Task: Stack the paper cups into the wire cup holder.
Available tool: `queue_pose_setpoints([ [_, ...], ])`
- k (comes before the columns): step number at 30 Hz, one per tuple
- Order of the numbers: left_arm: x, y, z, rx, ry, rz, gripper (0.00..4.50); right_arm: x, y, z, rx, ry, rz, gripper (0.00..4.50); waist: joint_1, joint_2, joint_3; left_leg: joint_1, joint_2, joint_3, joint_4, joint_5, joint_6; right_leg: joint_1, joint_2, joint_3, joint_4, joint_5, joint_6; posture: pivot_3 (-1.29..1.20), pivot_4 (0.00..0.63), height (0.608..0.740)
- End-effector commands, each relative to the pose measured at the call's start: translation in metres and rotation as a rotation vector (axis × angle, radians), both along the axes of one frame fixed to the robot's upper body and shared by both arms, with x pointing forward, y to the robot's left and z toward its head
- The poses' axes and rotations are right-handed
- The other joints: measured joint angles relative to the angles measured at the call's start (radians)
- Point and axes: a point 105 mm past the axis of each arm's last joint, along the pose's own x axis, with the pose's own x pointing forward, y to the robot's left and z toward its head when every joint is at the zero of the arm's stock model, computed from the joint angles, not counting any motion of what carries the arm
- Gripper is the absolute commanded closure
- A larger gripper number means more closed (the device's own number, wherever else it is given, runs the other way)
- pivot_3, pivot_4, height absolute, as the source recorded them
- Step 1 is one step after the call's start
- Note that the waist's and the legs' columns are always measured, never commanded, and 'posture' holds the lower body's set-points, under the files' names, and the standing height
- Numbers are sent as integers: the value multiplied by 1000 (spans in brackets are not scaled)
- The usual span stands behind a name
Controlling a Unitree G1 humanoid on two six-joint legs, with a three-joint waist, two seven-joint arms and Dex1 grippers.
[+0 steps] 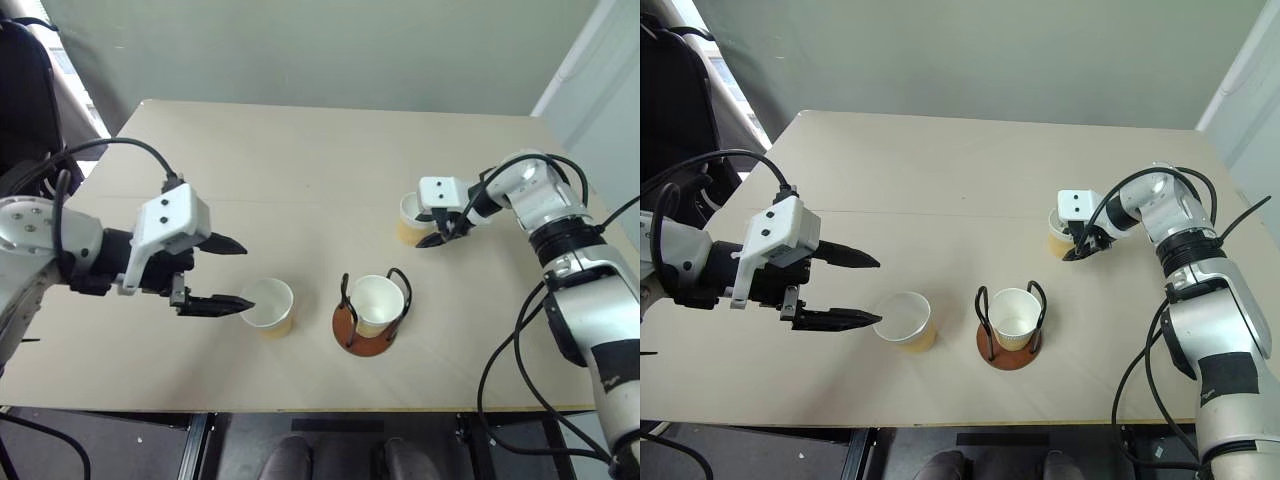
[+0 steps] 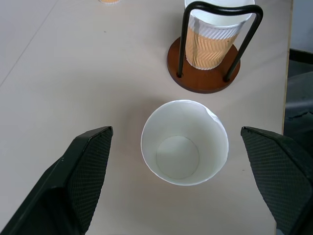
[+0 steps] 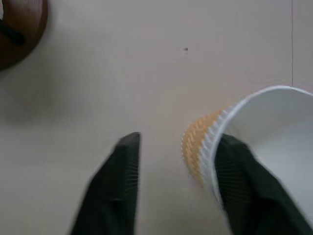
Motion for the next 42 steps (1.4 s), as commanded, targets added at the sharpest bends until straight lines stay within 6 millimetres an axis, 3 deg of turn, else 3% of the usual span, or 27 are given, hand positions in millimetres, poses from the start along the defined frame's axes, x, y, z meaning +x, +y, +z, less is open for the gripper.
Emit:
queue_pose_setpoints([
  [1,-3,-1,13,8,-56,-1,0,-4,3,25,5,-69,60,3929,0,0,0,0,0,0,0,0,0,0,0,0,0,0,0,0,150,740],
  [2,-3,-1,13,9,-58,-1,0,-7,3,31,10,-78,79,4344,0,0,0,0,0,0,0,0,0,0,0,0,0,0,0,0,150,740],
  [3,-3,-1,14,10,-60,-1,0,-13,4,38,22,-79,105,4475,0,0,0,0,0,0,0,0,0,0,0,0,0,0,0,0,150,740],
  [7,-2,0,14,14,-63,4,0,-38,6,71,68,-99,181,4475,0,0,0,0,0,0,0,0,0,1,0,0,-1,0,0,0,150,740],
  [10,-1,0,14,15,-64,3,0,-78,11,110,157,-118,273,4475,6,2,1,-2,0,0,0,0,0,1,0,0,-3,0,0,0,150,740],
  [14,2,-4,13,11,-64,-12,0,-129,28,140,263,-59,413,4475,5,1,1,-1,1,1,-1,0,-1,2,1,0,-5,0,0,0,150,740],
  [16,3,-6,13,8,-63,-25,0,-156,43,146,302,-5,519,4475,-7,1,1,1,2,1,-1,0,-1,2,2,1,-5,0,0,0,150,740],
  [18,5,-8,13,7,-62,-34,0,-173,54,139,296,50,593,4475,-17,1,1,4,2,2,-1,1,-2,3,3,3,-5,-1,-1,0,150,740],
  [22,7,-9,12,11,-57,-39,0,-173,71,114,251,66,612,4475,-25,1,1,7,7,1,1,2,-3,5,8,2,-4,-2,-3,0,150,740],
  [27,7,-6,11,21,-50,-36,0,-161,75,91,182,60,598,4475,-27,1,1,7,9,0,2,2,-4,4,9,1,0,-1,-5,0,150,740],
  [42,2,-2,9,29,-44,-13,0,-150,77,69,60,30,606,4475,-27,1,1,5,10,0,-1,2,-4,2,10,0,-1,-1,-5,0,150,740],
])
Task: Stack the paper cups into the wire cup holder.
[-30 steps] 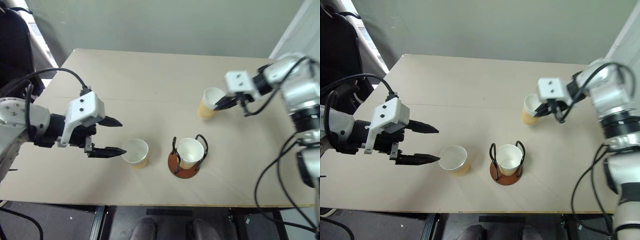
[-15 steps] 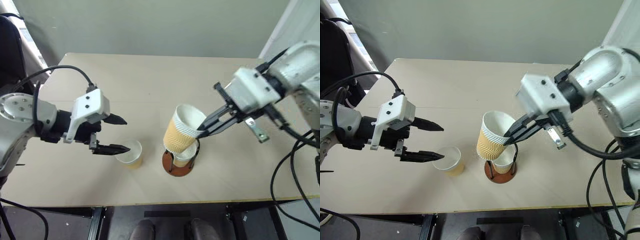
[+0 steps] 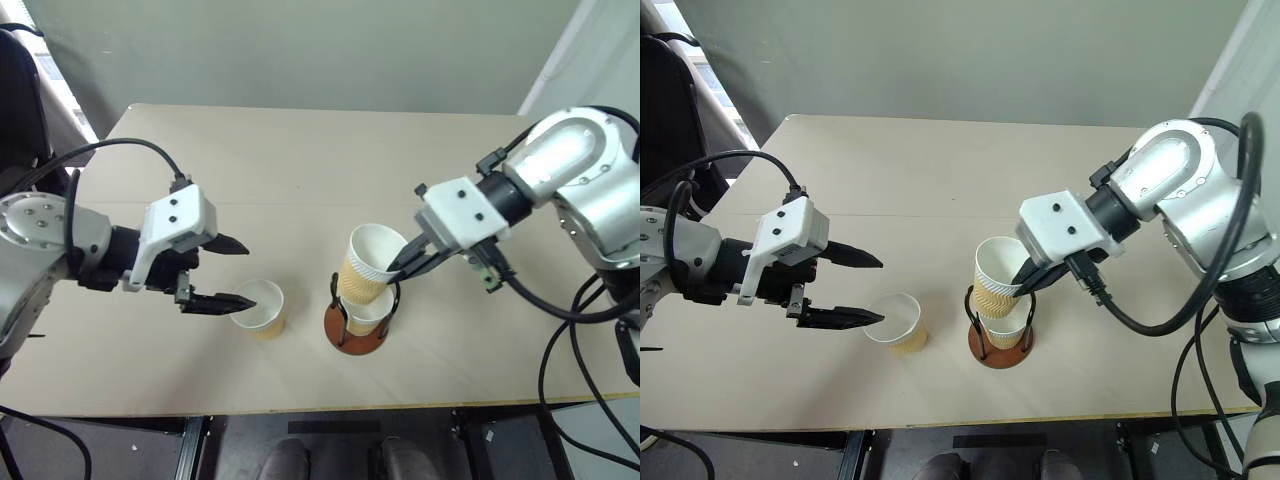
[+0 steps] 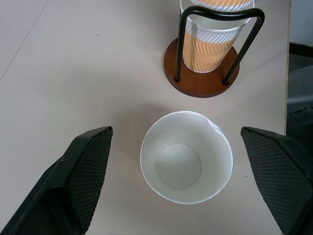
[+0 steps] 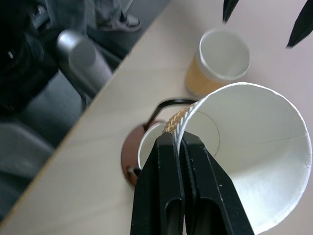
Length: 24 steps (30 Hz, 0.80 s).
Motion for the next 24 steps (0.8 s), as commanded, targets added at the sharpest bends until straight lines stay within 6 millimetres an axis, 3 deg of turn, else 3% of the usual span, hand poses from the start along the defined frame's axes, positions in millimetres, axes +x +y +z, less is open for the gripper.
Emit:
queue_pose_setpoints([
  [1,-3,0,11,6,-49,-4,0,-2,-1,-2,-19,-25,12,4475,0,0,0,0,0,0,0,0,0,0,0,0,0,0,0,0,150,740],
  [12,-2,-3,10,7,-52,-10,0,-6,-9,-11,-81,-22,16,4475,0,0,0,0,0,0,0,0,0,0,0,0,0,0,0,0,150,740],
  [15,0,-4,11,9,-59,-9,0,-3,-9,-17,-112,-33,10,3939,0,0,0,0,0,0,0,0,0,0,0,0,0,0,0,0,150,740],
  [20,2,0,9,18,-49,2,0,2,-9,-16,-119,-58,-10,2324,0,0,0,0,0,0,0,0,0,0,0,0,0,0,0,0,150,740],
  [24,7,1,2,47,-35,0,0,5,-17,0,-57,-54,-87,960,0,0,0,0,0,0,0,0,0,0,0,0,0,0,0,0,150,740],
])
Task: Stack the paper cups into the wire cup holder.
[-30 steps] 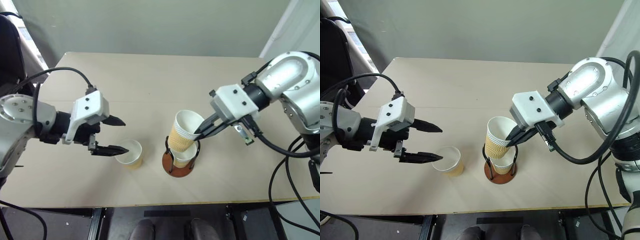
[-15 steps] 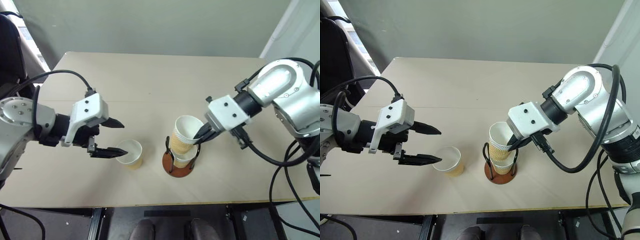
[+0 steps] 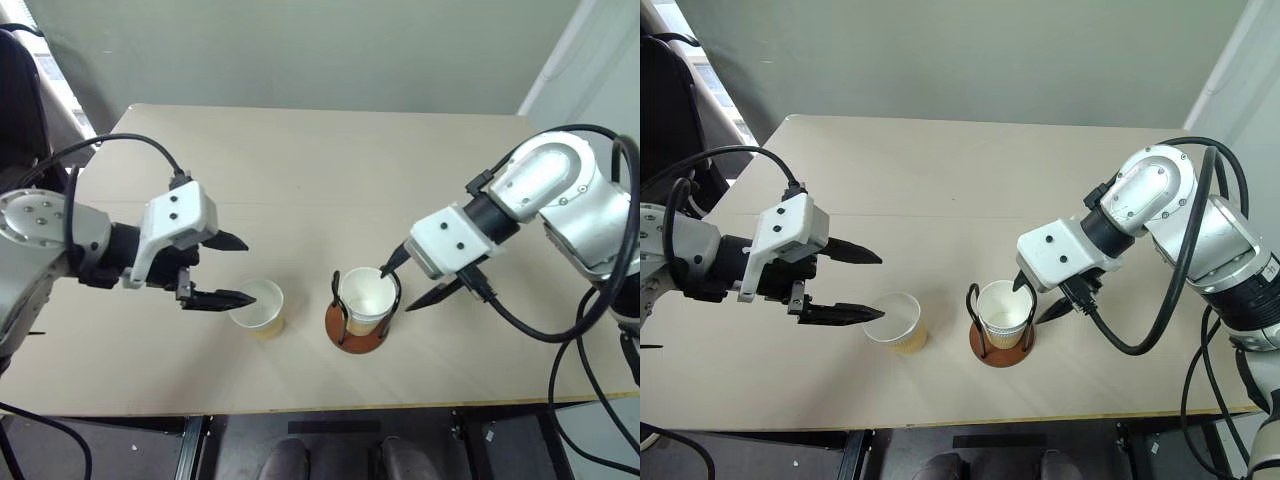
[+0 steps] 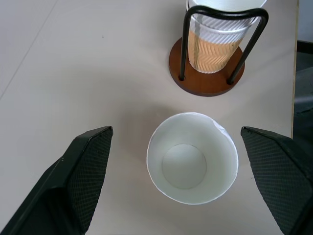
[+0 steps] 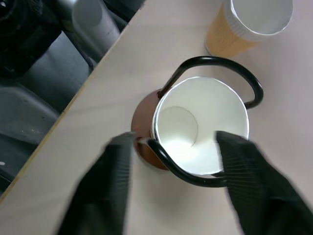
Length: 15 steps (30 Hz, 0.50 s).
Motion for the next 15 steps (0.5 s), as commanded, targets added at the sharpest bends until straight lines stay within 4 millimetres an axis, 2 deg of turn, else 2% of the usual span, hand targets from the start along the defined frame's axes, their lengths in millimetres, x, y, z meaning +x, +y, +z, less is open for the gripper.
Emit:
queue_pose_setpoints([
  [1,4,0,2,35,-23,-13,0,1,-10,28,93,-31,-85,960,0,0,0,0,0,0,0,0,0,0,0,0,0,0,0,0,150,740],
  [4,13,-2,-2,47,-27,-28,0,-4,-33,44,249,101,-226,960,14,-1,0,-1,0,-1,0,0,0,0,0,0,-2,0,0,0,150,740],
  [9,27,-9,-6,71,-19,-79,0,-26,-69,47,422,272,-399,960,28,-3,0,0,-1,0,0,0,-1,1,0,1,-2,0,0,0,150,740],
  [11,33,-11,-10,102,-15,-99,0,-39,-75,52,487,297,-445,960,33,-2,0,0,-1,0,0,0,-1,1,0,0,-2,0,0,0,150,740],
  [15,46,-15,-20,142,2,-109,0,-61,-68,65,594,344,-447,960,24,-2,0,1,0,3,0,0,-1,0,0,2,-2,0,0,0,150,740],
])
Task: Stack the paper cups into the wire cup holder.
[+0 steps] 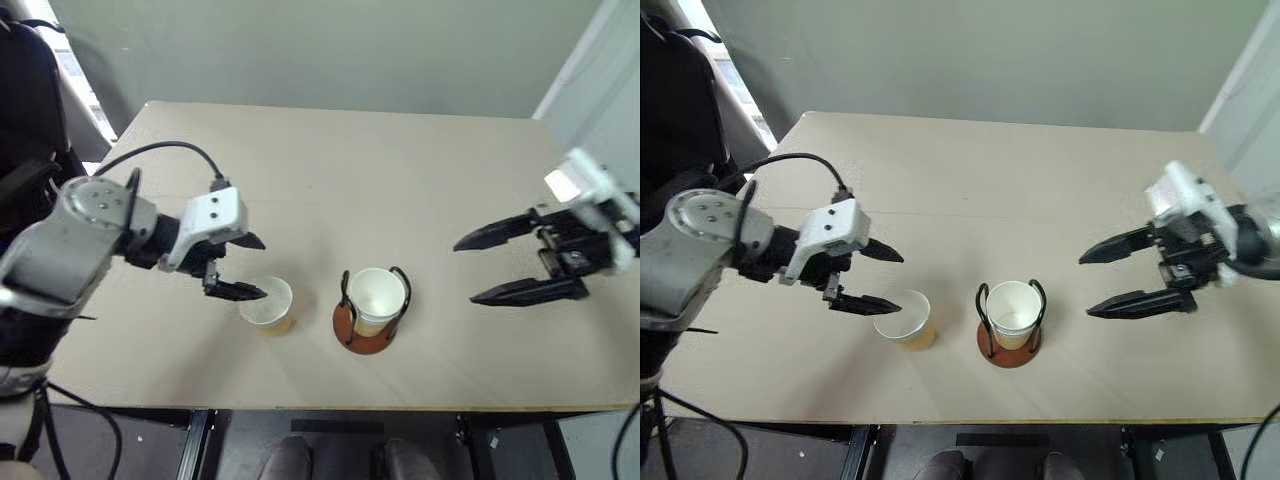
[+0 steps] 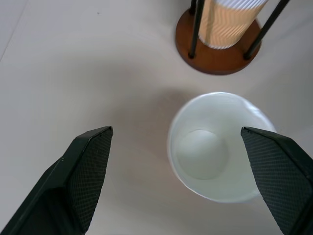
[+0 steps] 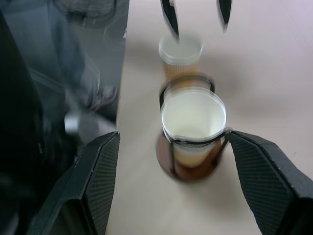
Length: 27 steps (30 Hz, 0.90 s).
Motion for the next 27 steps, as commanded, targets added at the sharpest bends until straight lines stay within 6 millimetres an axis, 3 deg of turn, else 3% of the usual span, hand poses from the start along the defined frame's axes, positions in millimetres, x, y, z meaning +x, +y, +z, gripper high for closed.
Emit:
queue_pose_setpoints([
  [1,8,0,-3,60,-10,-18,0,-23,7,18,60,-34,-2,960,-7,-1,0,0,0,0,0,0,0,0,0,0,0,0,0,0,150,740],
  [10,20,8,-29,202,31,-40,0,-29,3,-1,17,-17,-157,960,-10,0,0,0,0,-2,1,0,0,0,1,-1,0,1,2,0,150,740],
  [14,21,2,-30,186,38,-65,903,-29,1,-5,2,-21,-186,926,-10,-1,0,0,0,-2,1,0,1,0,1,-1,-1,1,2,0,150,740],
  [18,20,-3,-26,166,40,-86,2363,-29,-2,-6,-6,-30,-208,926,-10,-1,0,0,0,-2,2,0,1,0,1,-1,-1,1,2,0,150,740],
  [23,11,-11,-4,80,62,-172,4287,-28,-5,-5,-8,-38,-225,926,-9,-1,0,-1,0,-2,2,0,1,0,1,-1,-1,1,2,0,150,740],
  [24,10,-10,1,72,62,-189,4467,-28,-6,-5,-8,-39,-228,926,-9,-1,0,-1,0,-2,2,-1,1,0,1,-1,0,1,2,0,150,740],
  [27,12,-2,12,86,30,-207,4467,-30,-7,-4,-14,-45,-235,926,-9,-1,0,-1,0,-2,2,-1,1,0,1,-1,-1,1,2,0,150,740],
])
